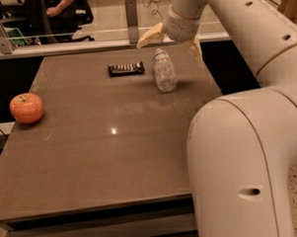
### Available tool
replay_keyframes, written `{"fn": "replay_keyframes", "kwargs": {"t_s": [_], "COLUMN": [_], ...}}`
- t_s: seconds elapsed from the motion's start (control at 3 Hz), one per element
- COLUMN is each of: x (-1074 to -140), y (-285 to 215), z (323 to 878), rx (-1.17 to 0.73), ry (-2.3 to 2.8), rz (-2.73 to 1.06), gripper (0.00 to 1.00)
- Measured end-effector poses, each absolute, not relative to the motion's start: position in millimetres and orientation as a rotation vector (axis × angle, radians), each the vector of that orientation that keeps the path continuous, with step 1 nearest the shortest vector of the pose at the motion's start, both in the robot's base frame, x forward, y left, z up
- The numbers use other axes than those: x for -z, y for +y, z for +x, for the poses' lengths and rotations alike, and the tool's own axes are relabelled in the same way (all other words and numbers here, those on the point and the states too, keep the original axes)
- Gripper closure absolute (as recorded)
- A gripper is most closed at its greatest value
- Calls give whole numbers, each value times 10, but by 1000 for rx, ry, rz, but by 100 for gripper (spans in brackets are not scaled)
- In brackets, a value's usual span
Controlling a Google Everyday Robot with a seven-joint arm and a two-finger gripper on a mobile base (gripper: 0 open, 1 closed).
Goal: Move water bottle near rxbar chocolate
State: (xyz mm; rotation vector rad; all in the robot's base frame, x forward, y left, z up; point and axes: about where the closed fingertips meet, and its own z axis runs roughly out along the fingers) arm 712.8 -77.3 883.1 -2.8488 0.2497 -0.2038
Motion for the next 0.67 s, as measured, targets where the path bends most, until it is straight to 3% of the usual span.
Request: {"fn": "replay_keyframes", "kwargs": {"t_s": [0.67], "x": [-9276], "y": [-1555], "z": [6716], "rx": [337], "ry": [652], "rz": [-2623], "gripper": [0]}}
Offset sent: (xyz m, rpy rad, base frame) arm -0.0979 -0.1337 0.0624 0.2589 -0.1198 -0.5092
